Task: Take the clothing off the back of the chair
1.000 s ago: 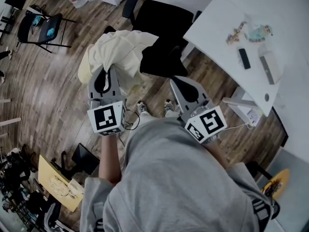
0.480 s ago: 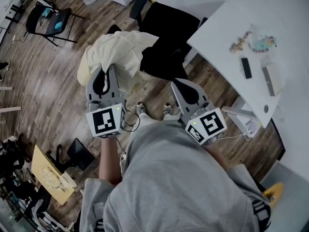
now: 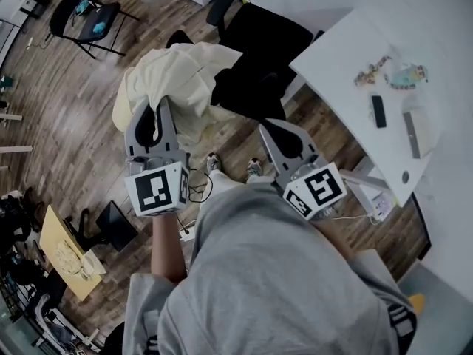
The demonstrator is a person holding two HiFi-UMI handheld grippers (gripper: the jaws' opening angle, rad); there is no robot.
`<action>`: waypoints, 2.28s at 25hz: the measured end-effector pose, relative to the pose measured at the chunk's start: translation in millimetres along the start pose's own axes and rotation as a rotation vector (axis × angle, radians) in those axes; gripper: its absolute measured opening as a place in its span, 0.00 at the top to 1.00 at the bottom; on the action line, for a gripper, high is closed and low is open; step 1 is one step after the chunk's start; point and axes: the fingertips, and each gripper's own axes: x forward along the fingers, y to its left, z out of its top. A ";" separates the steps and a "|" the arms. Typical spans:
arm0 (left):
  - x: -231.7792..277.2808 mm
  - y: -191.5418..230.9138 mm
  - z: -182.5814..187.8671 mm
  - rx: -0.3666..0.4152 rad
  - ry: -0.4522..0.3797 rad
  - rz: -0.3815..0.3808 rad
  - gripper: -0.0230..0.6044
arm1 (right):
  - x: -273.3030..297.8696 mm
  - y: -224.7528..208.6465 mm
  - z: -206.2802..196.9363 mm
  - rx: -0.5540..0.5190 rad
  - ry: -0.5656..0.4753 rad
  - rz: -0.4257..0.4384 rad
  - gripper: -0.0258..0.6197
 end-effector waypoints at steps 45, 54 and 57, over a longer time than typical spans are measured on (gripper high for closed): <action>-148.2 34.9 1.9 -0.004 0.010 0.393 0.89 | 14.2 60.7 -14.5 -0.053 0.061 0.332 0.91; -172.1 46.3 -11.9 -0.012 0.027 0.475 0.89 | 28.2 75.6 -17.4 -0.075 0.079 0.399 0.91; -186.0 53.1 -15.6 -0.022 0.035 0.497 0.89 | 31.0 89.1 -17.9 -0.083 0.084 0.420 0.91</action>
